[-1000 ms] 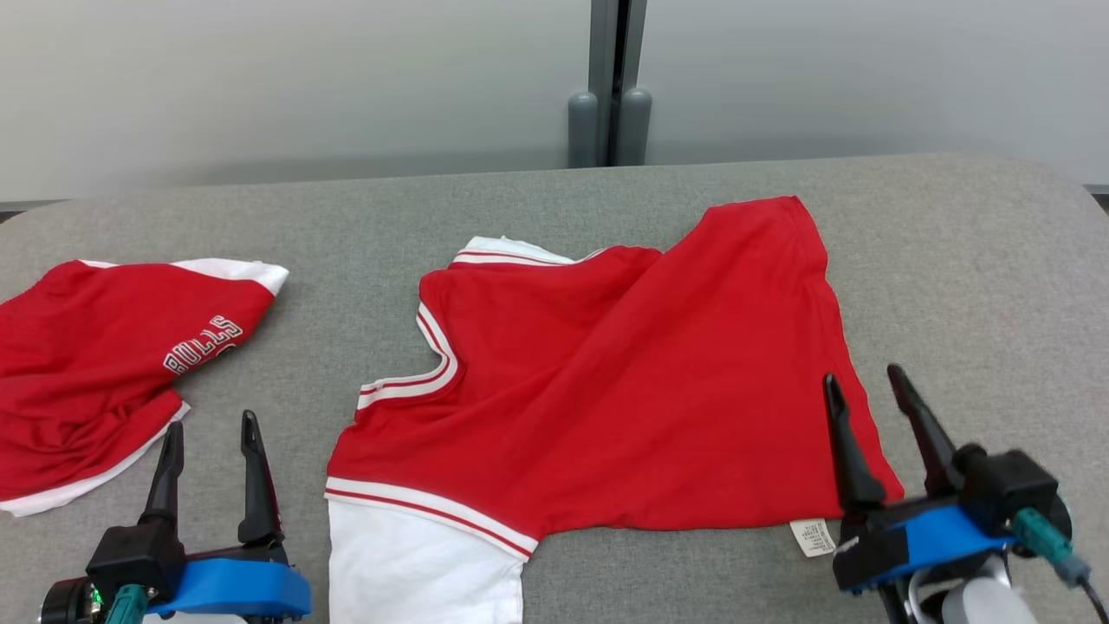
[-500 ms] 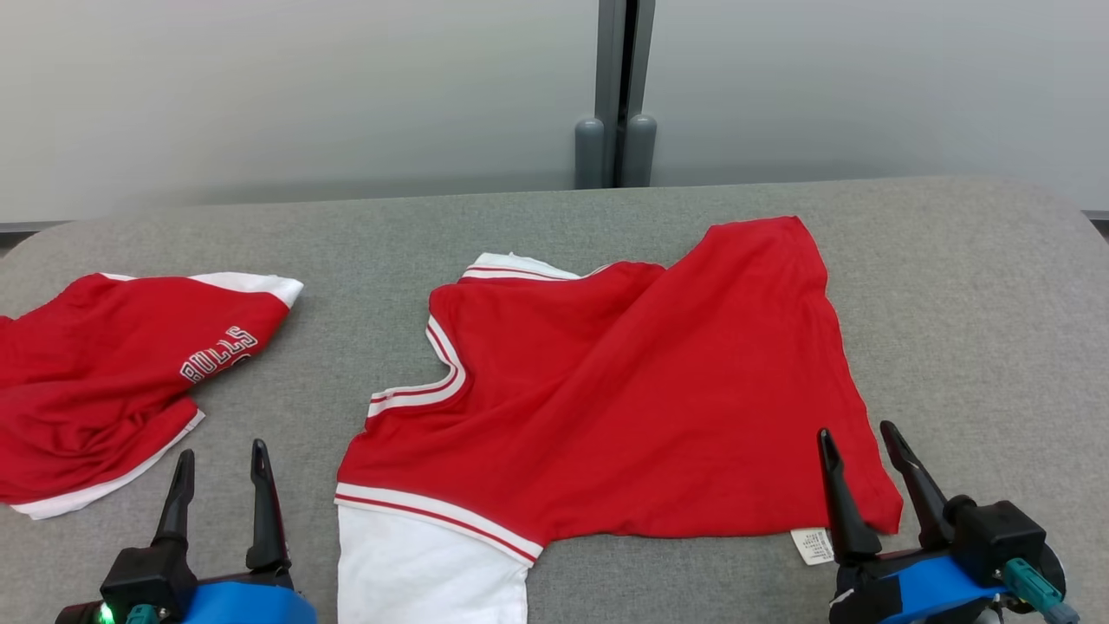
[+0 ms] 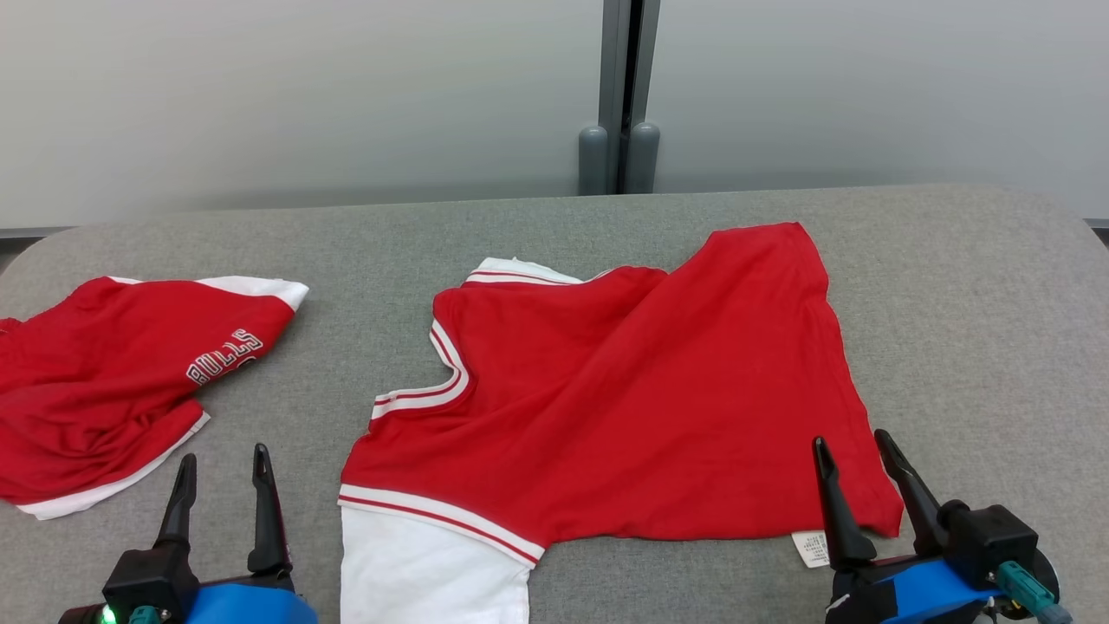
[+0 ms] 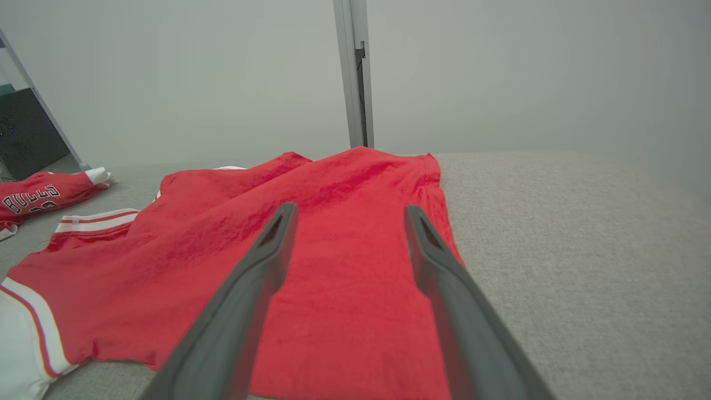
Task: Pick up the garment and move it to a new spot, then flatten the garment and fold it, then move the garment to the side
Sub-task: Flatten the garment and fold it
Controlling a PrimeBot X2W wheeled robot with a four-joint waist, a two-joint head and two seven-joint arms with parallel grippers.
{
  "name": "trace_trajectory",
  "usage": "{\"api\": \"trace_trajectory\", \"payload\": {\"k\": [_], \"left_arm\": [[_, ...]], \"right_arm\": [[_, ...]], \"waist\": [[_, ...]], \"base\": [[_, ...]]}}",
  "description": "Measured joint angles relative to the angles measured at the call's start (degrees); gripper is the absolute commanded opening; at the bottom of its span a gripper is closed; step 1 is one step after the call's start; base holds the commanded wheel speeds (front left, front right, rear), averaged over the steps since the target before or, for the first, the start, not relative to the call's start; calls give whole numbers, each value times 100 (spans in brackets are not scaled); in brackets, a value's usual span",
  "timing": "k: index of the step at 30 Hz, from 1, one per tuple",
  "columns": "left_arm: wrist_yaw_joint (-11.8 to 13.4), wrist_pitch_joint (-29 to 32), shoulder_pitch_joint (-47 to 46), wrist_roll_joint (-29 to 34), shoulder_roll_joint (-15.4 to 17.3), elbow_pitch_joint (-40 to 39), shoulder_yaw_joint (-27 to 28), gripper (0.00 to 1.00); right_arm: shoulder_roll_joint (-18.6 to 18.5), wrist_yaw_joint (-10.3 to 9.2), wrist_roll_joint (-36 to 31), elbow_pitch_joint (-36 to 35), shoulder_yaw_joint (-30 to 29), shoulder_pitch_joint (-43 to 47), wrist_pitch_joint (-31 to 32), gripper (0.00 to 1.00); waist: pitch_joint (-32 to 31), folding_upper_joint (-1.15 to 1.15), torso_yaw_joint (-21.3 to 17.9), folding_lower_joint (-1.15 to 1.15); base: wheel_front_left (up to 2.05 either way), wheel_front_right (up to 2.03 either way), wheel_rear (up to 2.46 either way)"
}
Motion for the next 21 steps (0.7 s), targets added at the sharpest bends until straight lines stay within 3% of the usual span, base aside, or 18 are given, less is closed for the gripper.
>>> {"api": "trace_trajectory", "payload": {"k": [11,21], "left_arm": [[-13,0,10,26,2,75,-34,100],[-134,0,103,111,1,487,-503,100]], "right_arm": [[2,0,32,140,-37,1,0,100],[9,0,-116,770,-690,-73,0,100]], "waist": [[24,0,-12,0],[169,0,-18,1]], "base": [[0,0,0],[0,0,0]]}}
